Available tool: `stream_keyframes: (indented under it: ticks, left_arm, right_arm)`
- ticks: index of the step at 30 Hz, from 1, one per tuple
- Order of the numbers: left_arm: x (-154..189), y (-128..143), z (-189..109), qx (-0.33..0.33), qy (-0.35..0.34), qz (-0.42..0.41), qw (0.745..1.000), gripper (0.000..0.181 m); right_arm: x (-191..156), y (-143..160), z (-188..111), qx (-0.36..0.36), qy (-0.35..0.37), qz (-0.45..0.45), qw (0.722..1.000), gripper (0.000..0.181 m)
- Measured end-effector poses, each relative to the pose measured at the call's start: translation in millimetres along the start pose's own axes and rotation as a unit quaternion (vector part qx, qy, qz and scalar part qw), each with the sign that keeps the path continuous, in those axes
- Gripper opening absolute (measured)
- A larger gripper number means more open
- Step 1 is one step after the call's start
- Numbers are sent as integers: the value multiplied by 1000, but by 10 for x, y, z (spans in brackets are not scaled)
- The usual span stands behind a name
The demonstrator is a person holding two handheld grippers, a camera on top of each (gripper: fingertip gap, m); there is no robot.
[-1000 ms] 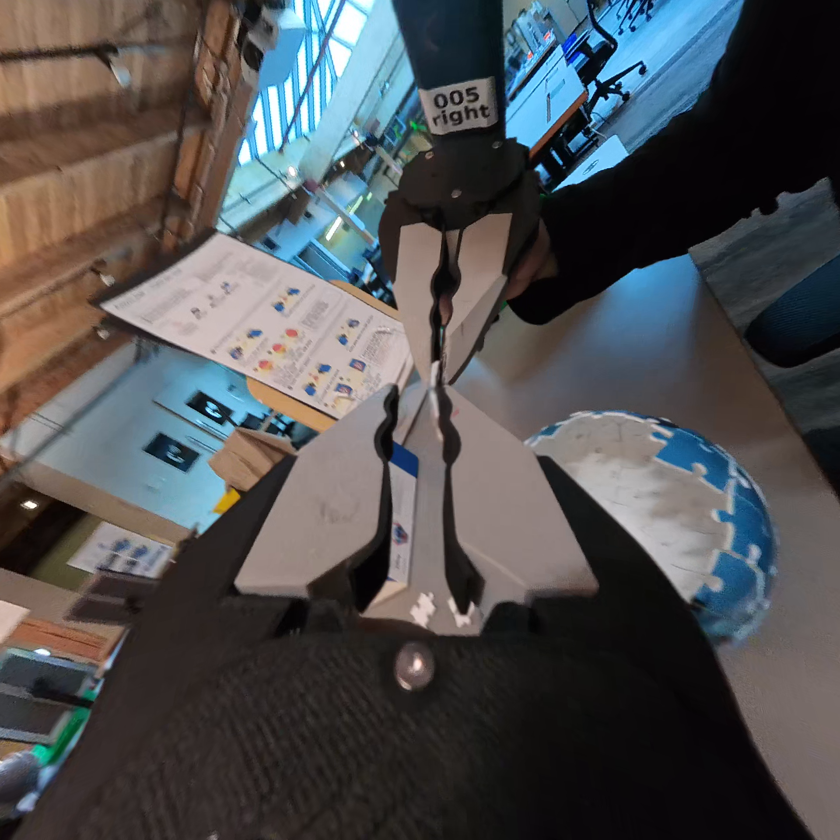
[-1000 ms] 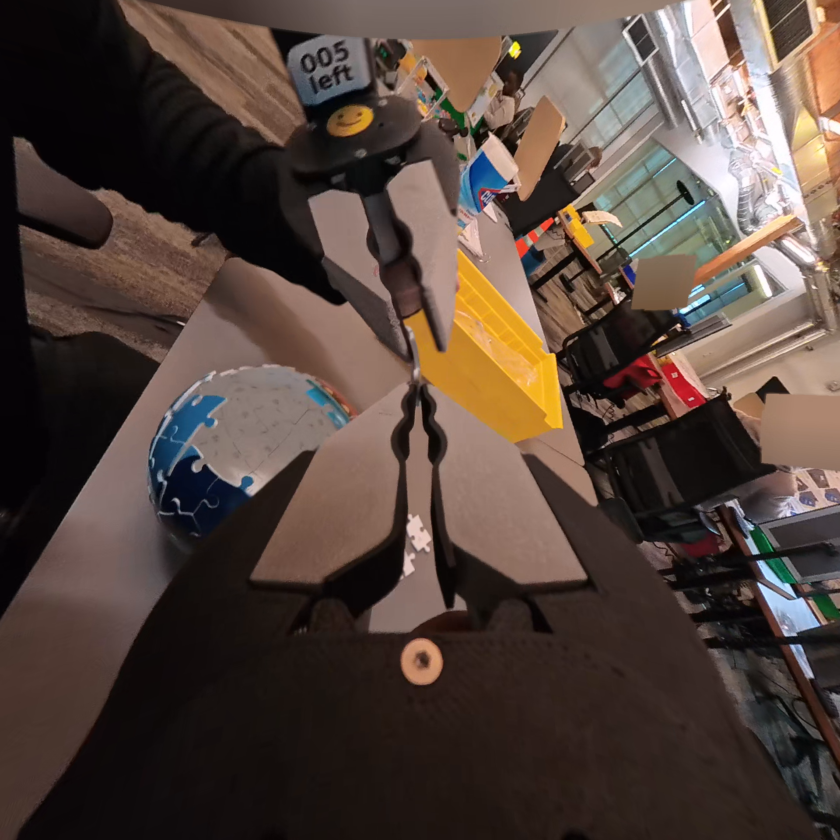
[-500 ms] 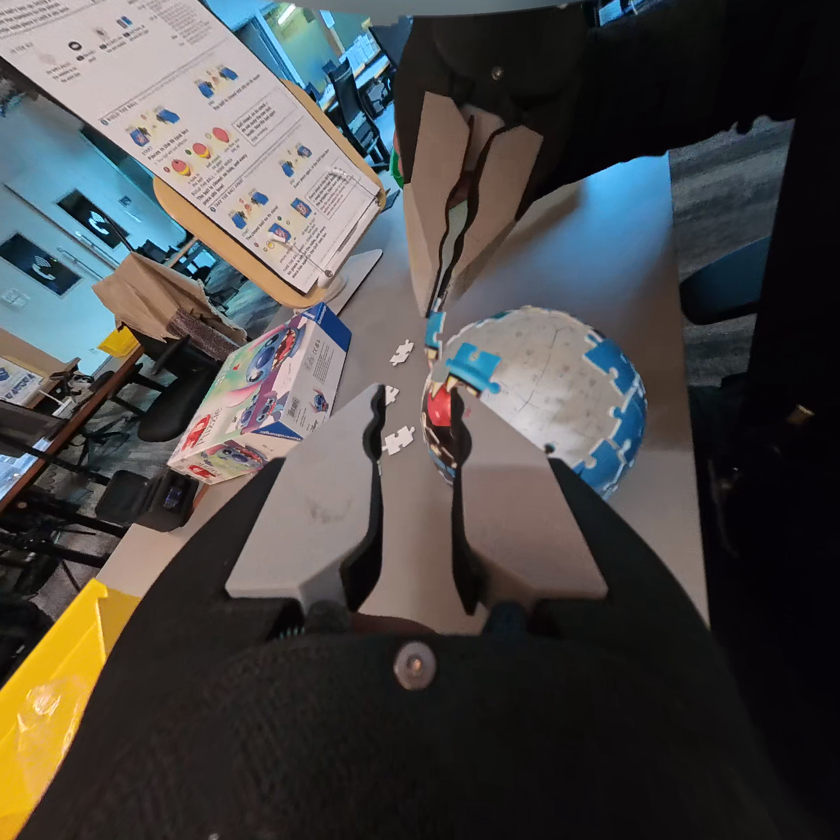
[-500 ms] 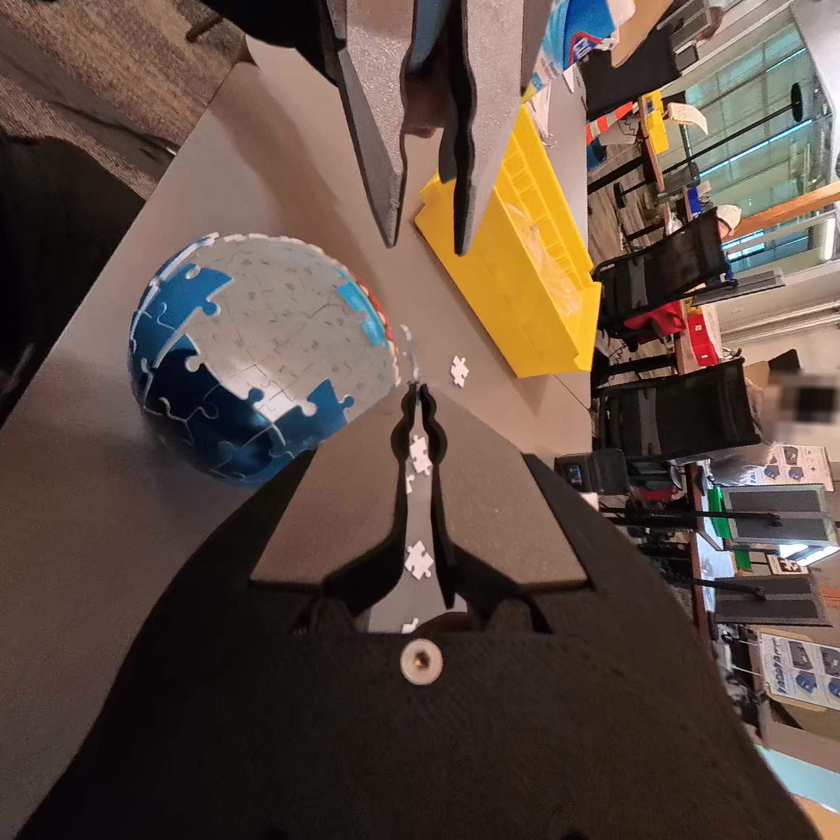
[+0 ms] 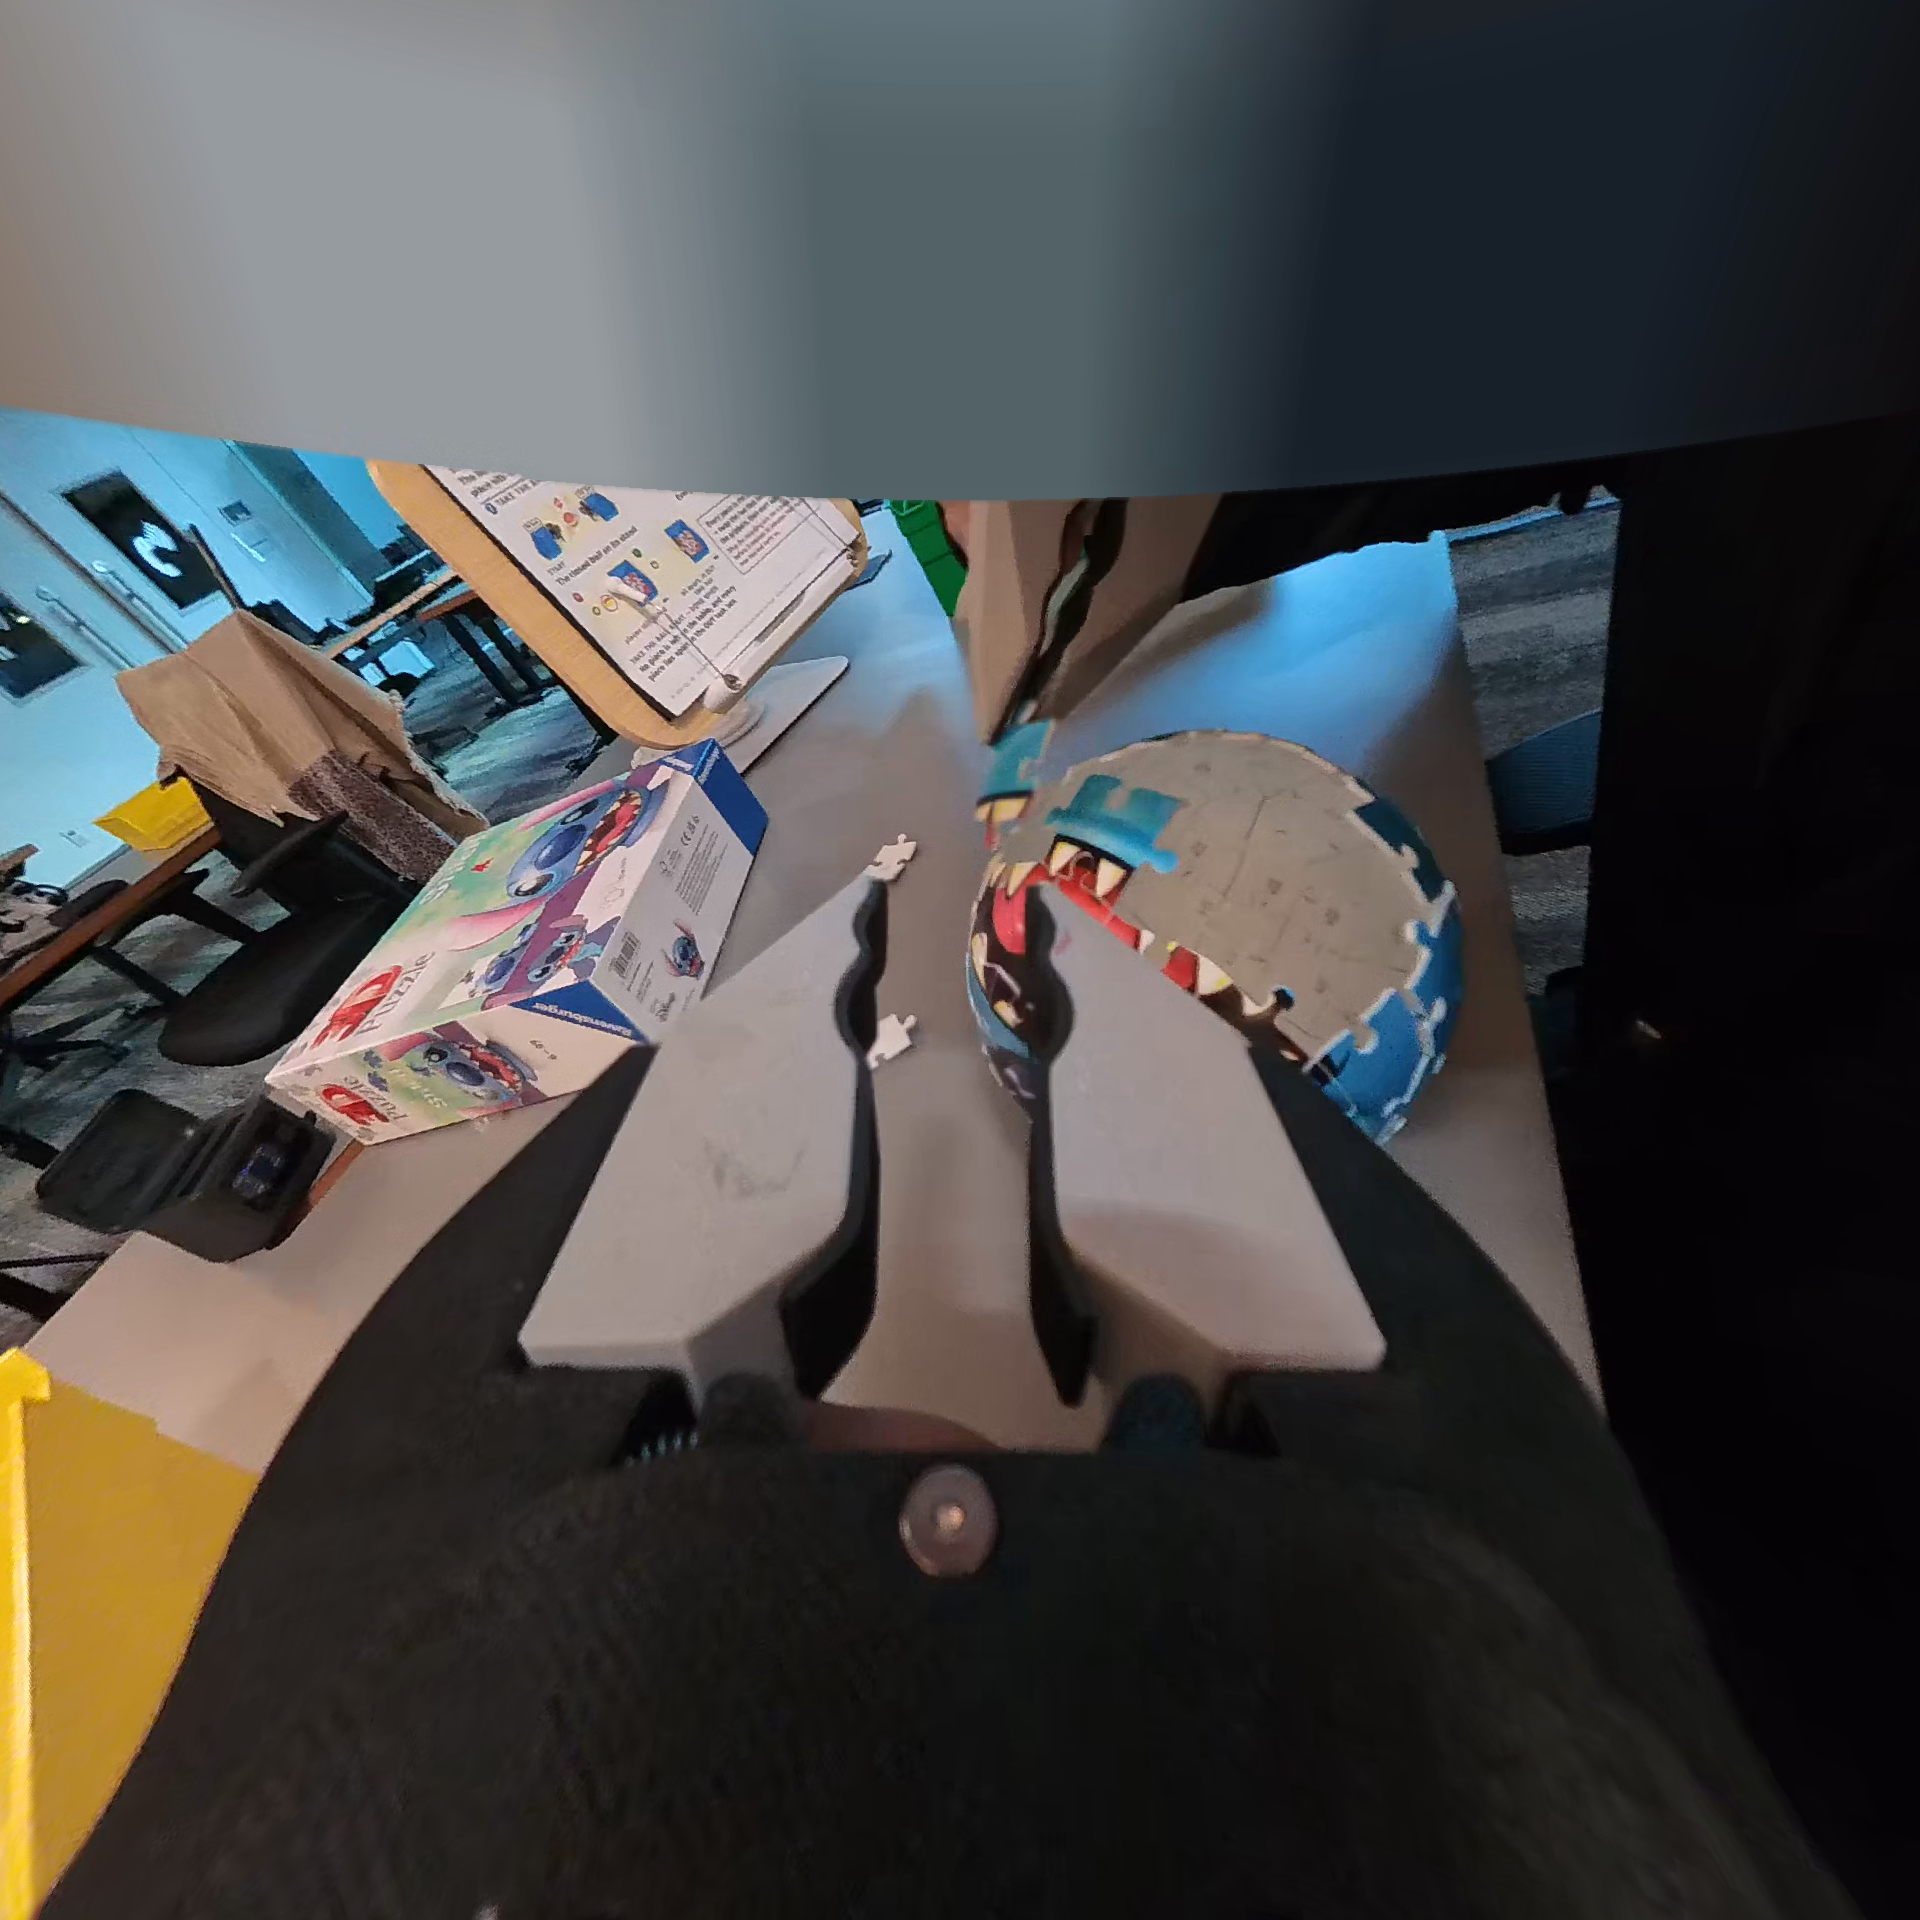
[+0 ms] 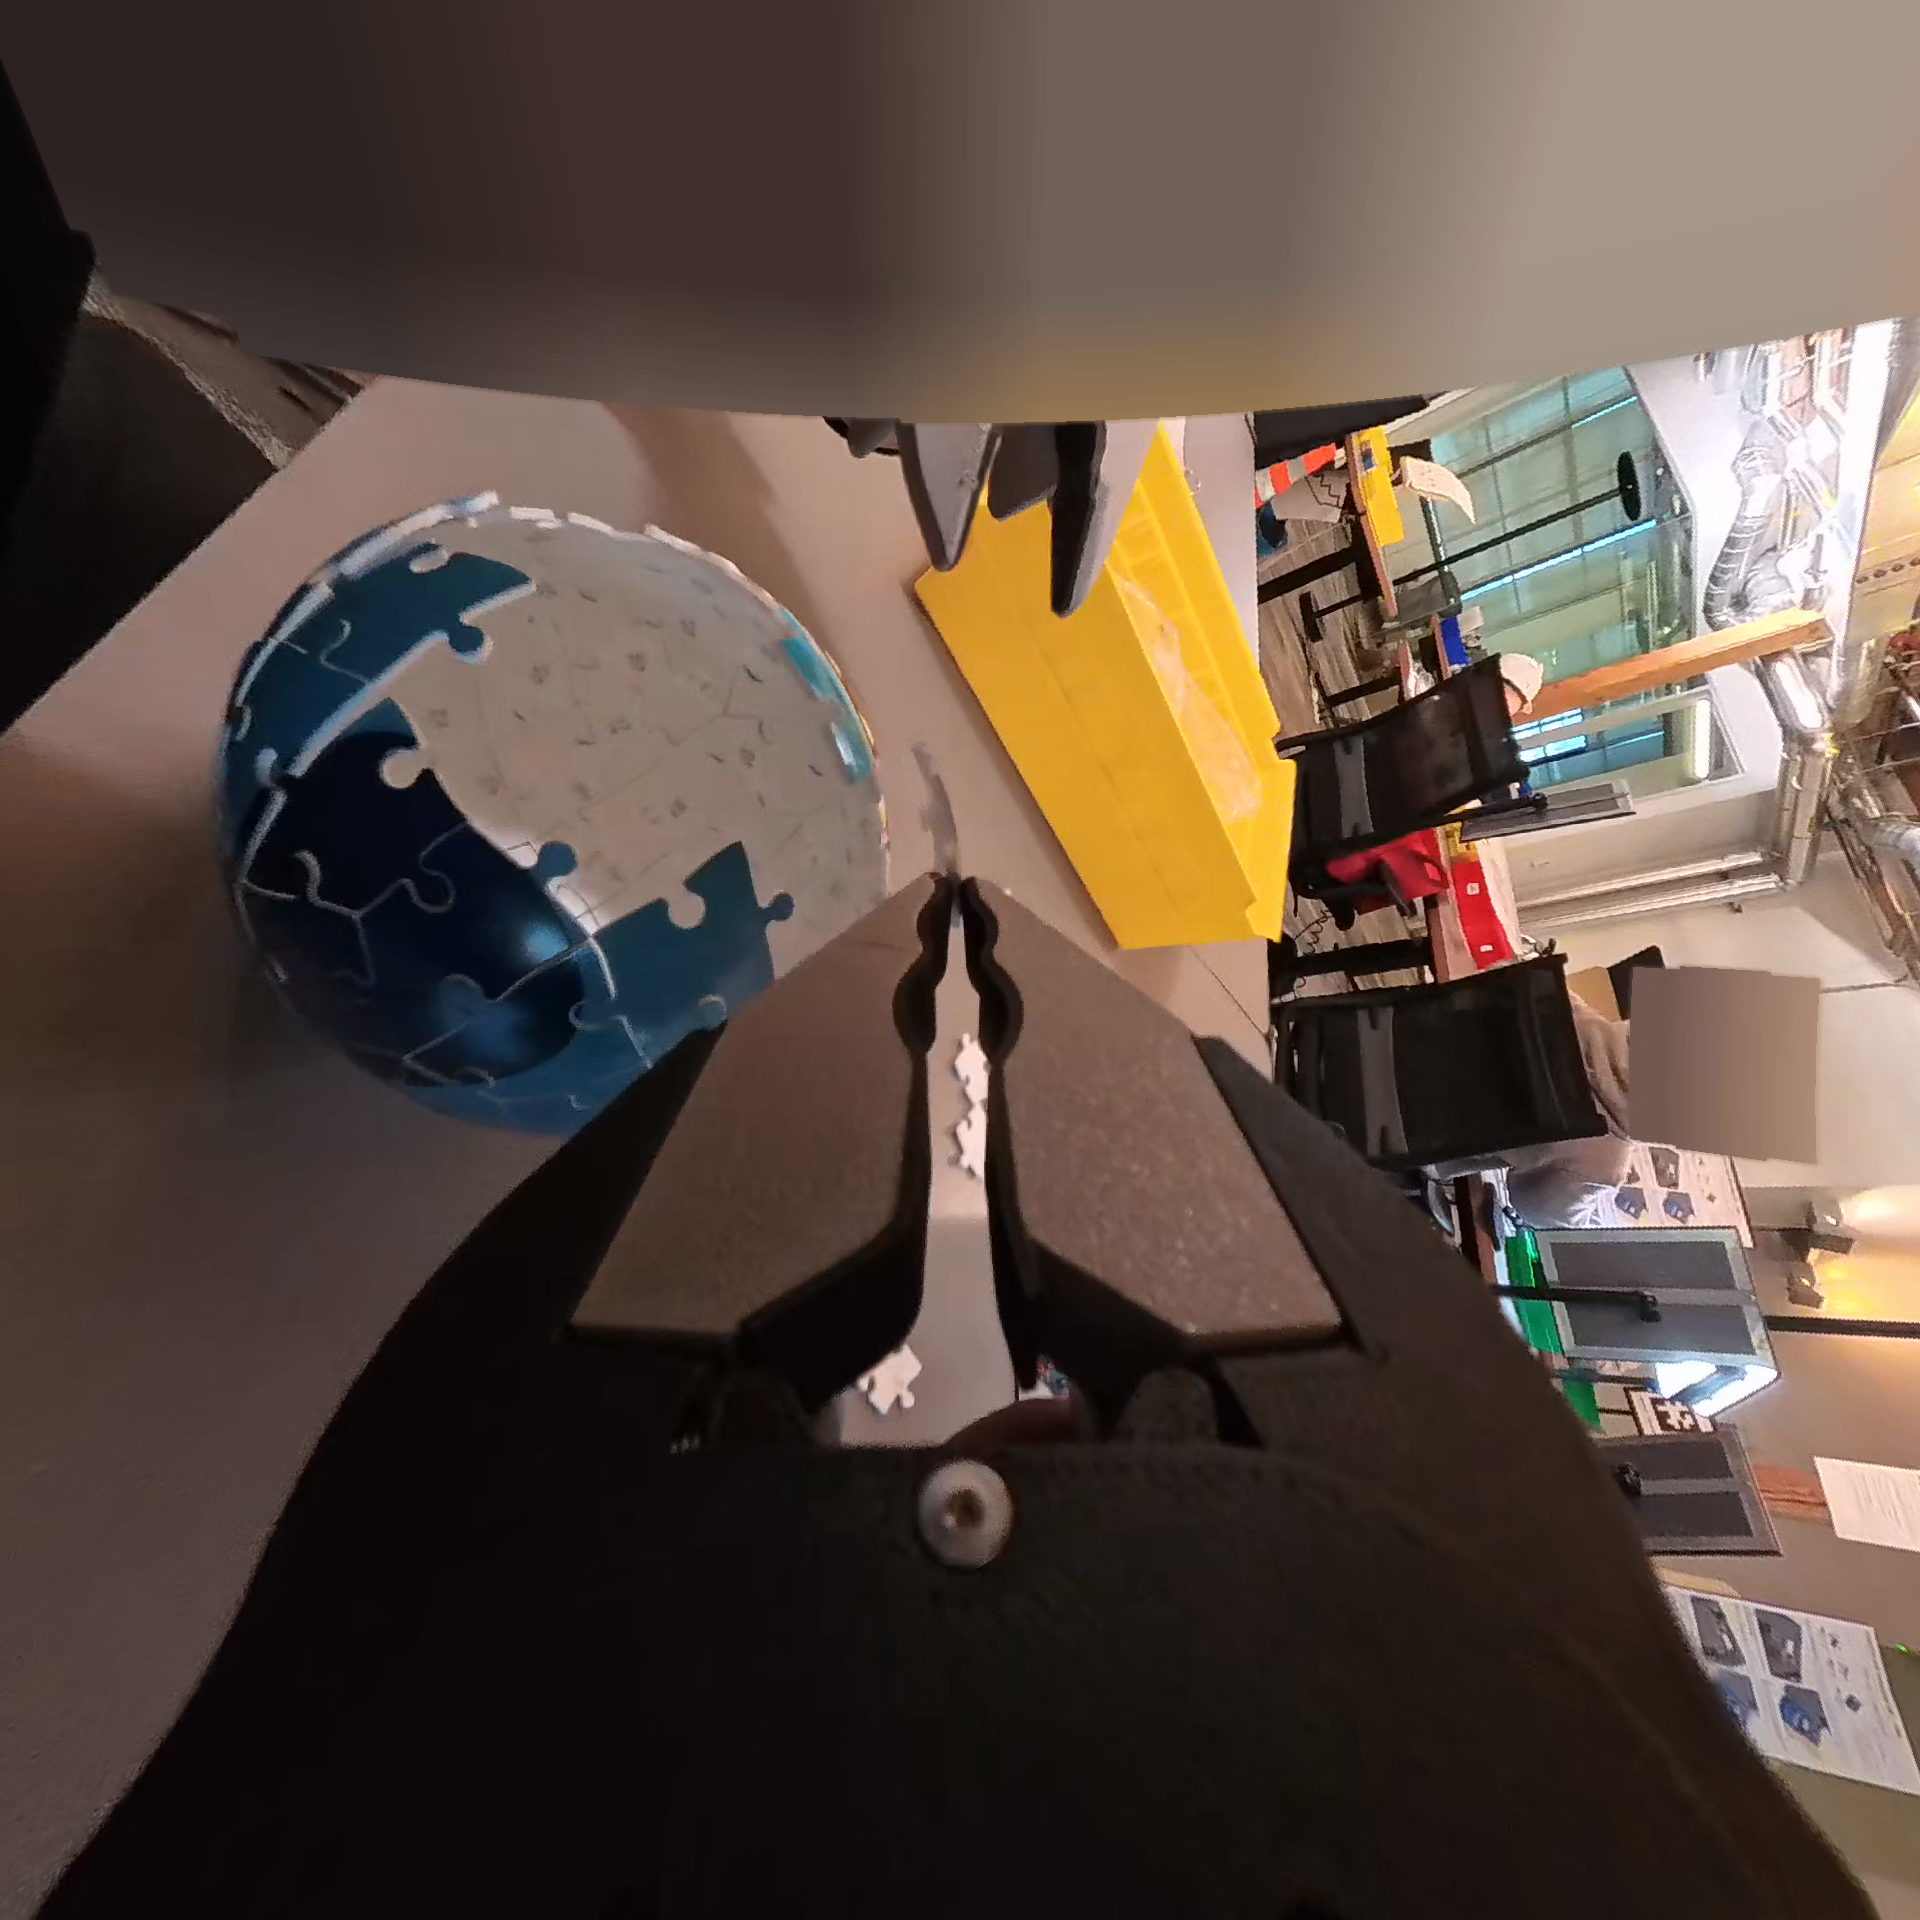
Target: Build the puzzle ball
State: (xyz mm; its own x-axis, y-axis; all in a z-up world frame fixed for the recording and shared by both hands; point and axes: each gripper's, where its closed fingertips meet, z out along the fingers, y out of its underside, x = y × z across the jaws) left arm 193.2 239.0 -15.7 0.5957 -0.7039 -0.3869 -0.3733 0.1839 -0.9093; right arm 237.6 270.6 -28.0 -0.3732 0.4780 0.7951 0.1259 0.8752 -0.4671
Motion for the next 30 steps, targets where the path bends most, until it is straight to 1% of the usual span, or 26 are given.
stream_keyframes:
  ticks: [3, 13, 19, 30]
  left_arm:
    - [66, 7, 43, -7, 20, 3, 1000, 25]
    - [278, -33, 200, -28, 64, 15, 997, 30]
    - [325, -26, 250, -38, 77, 22, 996, 32]
    - [369, 8, 292, -57, 84, 34, 994, 36]
  right_arm:
    - [-34, 49, 34, -15, -7, -11, 1000, 0]
    - [-97, 45, 57, -25, -8, -35, 999, 0]
    - [-103, 21, 29, -22, -7, -38, 999, 0]
    - [-163, 41, 45, -18, -28, -42, 999, 0]
